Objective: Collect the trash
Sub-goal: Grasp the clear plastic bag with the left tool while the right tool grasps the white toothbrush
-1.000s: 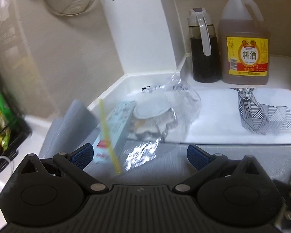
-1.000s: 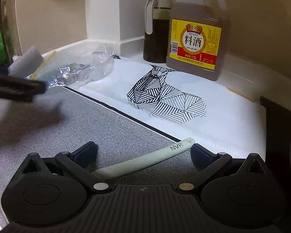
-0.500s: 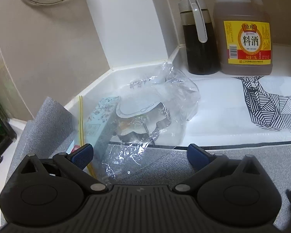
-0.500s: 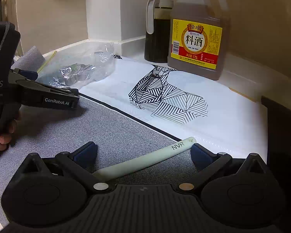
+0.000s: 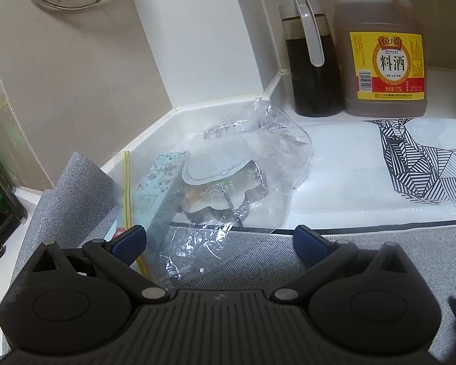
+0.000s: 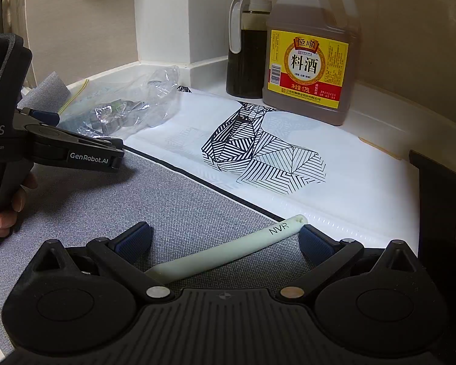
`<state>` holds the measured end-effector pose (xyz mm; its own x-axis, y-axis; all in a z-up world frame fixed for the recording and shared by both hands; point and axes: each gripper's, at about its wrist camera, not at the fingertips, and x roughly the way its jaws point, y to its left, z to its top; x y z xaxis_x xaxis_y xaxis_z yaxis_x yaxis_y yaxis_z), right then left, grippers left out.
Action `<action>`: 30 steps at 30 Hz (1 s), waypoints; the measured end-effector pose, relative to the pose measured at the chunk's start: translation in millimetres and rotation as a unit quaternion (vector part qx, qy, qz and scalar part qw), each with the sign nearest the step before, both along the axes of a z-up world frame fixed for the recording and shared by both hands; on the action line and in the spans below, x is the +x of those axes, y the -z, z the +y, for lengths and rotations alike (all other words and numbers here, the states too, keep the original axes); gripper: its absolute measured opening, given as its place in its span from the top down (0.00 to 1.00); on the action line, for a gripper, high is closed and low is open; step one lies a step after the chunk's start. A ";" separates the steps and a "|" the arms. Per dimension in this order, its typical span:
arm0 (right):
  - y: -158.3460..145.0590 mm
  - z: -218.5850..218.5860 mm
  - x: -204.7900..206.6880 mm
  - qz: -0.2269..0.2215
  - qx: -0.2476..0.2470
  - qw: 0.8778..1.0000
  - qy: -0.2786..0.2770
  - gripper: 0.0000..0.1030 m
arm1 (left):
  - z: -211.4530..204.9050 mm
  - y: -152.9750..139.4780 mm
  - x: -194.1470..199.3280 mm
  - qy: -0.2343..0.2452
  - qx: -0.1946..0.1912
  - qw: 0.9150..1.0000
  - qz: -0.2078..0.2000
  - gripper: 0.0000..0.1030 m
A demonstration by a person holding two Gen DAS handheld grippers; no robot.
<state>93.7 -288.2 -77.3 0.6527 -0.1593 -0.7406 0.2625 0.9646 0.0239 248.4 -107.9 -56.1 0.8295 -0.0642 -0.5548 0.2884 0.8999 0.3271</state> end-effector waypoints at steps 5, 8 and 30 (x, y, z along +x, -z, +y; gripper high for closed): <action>-0.3 0.1 0.1 0.000 -0.001 1.000 0.000 0.00 | 0.1 -0.1 0.0 0.000 0.000 1.000 0.000 0.00; -0.5 0.6 0.2 0.000 -0.002 1.000 0.000 0.00 | 0.0 -0.1 0.0 0.001 0.000 1.000 0.001 0.00; -2.2 0.7 -4.6 -0.010 0.002 1.000 0.000 0.10 | -5.9 -1.6 2.5 0.015 0.038 0.999 -0.016 0.49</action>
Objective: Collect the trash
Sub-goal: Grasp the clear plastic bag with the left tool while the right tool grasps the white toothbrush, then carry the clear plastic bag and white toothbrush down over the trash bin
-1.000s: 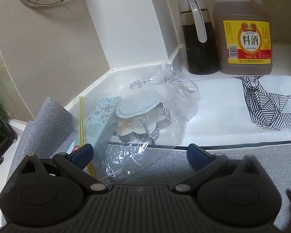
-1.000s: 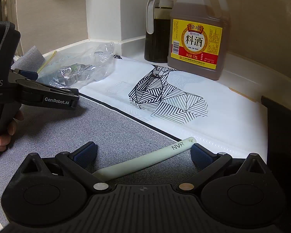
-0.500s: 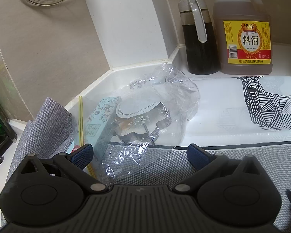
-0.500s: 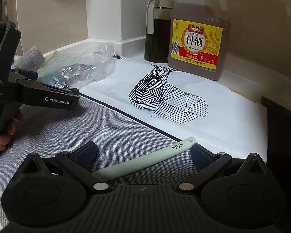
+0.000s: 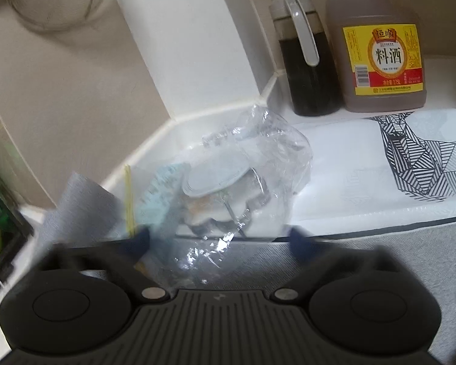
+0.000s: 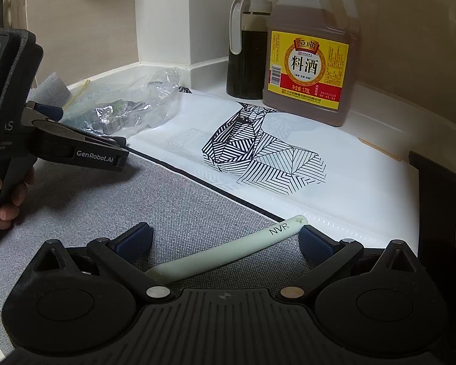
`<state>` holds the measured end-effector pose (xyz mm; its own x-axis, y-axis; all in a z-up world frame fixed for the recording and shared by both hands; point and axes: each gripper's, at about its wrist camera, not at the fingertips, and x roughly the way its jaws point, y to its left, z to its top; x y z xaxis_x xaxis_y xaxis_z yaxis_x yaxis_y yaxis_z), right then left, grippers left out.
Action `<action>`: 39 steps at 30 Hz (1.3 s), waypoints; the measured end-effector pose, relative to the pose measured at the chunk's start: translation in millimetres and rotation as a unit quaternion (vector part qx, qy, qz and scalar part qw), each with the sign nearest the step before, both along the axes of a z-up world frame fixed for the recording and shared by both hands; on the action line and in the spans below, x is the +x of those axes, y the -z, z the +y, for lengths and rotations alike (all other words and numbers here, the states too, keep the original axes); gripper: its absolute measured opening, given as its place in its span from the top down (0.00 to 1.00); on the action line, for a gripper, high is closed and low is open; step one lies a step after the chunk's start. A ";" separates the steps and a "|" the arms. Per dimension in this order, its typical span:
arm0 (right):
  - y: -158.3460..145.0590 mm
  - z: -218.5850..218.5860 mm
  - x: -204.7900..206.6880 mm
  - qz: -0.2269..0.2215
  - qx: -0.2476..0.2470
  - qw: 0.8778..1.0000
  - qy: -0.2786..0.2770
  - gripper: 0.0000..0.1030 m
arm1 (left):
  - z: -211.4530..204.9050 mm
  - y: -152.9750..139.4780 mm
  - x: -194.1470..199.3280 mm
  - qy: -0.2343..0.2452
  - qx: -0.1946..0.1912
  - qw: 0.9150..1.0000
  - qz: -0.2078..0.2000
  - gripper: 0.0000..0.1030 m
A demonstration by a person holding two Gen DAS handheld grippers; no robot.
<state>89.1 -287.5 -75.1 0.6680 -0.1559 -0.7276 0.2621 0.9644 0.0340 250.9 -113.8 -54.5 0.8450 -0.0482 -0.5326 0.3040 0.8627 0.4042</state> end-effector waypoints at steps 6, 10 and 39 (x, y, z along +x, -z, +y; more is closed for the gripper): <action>-11.0 -7.6 -10.2 -0.060 0.043 0.997 -0.008 0.91 | 17.3 -25.7 -12.4 0.004 -0.067 0.998 0.016 0.85; -20.6 -7.2 -15.6 -0.104 0.056 0.993 -0.012 1.00 | 31.4 -55.3 -32.5 0.015 -0.108 0.994 0.011 0.87; -11.4 44.7 -24.9 -0.018 -0.013 1.000 -0.007 0.84 | 97.9 -120.3 -165.5 0.016 -0.165 0.986 0.010 0.88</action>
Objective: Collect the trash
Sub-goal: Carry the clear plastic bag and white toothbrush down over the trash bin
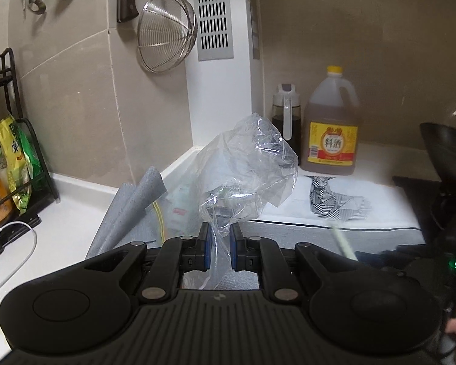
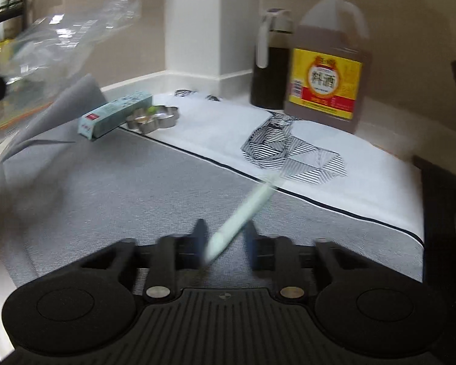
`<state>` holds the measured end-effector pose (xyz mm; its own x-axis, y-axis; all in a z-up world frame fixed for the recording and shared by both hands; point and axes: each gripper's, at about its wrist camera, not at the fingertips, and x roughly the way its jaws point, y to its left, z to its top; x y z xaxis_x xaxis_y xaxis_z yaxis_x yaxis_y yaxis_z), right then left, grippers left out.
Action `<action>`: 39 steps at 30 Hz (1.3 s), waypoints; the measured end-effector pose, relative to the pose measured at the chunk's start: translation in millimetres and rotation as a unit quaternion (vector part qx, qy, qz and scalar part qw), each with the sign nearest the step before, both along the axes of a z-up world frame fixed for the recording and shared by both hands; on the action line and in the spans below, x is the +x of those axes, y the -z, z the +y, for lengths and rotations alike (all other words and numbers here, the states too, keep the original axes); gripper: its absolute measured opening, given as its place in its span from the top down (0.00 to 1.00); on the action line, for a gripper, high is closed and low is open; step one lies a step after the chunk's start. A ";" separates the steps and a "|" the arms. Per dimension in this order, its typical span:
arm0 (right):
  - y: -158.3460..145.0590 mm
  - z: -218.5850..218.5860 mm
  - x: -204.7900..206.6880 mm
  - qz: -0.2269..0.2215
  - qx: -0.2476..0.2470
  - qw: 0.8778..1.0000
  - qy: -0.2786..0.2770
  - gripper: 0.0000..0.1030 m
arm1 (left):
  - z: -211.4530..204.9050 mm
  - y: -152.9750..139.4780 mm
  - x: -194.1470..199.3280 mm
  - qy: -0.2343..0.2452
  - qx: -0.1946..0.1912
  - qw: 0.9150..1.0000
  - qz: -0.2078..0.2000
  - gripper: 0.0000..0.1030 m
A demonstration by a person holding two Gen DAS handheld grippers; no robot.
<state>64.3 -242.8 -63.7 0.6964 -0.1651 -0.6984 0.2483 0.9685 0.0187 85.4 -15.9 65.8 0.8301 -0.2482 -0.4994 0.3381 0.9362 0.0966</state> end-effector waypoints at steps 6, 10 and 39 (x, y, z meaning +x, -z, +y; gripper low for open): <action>-9.6 -4.5 -16.0 -0.008 0.031 0.999 0.021 0.87 | 13.8 -17.7 -25.0 0.008 -0.022 1.000 -0.010 0.88; -31.3 -0.4 -23.1 -0.019 0.031 0.999 0.026 0.87 | 25.5 -31.4 -46.3 0.011 -0.035 0.999 -0.021 0.88; -111.0 131.8 -224.1 -0.068 0.120 0.982 -0.128 0.87 | 161.8 41.3 -274.4 -0.095 -0.022 0.991 0.094 0.88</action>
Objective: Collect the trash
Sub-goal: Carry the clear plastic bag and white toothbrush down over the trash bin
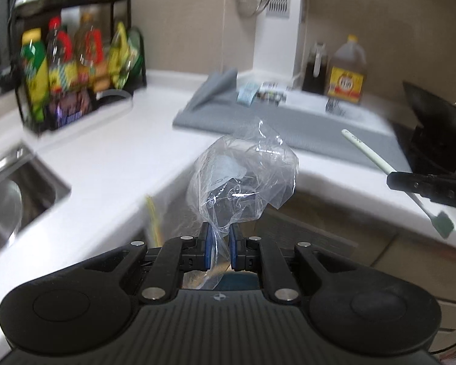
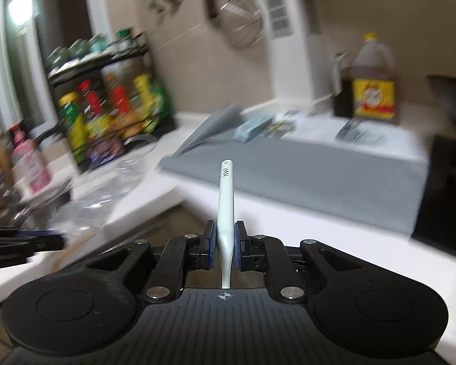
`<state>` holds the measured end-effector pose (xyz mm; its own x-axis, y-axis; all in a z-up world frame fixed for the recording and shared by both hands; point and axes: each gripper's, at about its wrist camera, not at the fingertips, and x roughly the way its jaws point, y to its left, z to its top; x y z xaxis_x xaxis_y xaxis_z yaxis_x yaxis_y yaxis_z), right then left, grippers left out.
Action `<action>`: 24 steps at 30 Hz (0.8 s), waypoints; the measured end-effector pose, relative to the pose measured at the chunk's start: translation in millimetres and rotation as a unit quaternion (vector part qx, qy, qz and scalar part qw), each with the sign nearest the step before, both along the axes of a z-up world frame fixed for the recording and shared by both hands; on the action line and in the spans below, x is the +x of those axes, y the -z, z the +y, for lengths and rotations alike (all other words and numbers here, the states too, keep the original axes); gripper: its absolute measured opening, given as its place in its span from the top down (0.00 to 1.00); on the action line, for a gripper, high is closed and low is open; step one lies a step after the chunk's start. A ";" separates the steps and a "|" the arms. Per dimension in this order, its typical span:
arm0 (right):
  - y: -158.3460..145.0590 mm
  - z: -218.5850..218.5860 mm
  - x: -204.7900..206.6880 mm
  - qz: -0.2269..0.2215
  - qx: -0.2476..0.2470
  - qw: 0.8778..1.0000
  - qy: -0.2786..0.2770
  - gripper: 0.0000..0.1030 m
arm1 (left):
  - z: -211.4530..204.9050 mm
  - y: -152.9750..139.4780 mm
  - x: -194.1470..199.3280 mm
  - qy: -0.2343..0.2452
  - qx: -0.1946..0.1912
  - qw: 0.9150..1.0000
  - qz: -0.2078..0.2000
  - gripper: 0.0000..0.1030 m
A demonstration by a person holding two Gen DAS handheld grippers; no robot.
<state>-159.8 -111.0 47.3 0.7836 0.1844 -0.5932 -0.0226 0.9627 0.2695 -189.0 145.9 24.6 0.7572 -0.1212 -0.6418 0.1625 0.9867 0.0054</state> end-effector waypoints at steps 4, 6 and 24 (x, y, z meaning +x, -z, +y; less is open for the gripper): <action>17.9 25.8 -13.0 0.034 -0.005 0.999 -0.024 0.87 | 3.0 19.9 -12.8 0.004 -0.022 0.999 0.026 0.88; 29.1 34.5 -15.1 0.053 -0.010 0.998 -0.027 0.87 | 2.8 29.5 -18.3 0.010 -0.031 0.999 0.039 0.88; 60.7 54.8 -8.1 0.113 -0.030 0.993 -0.034 0.87 | 6.4 71.1 -9.9 0.023 -0.053 0.992 0.109 0.88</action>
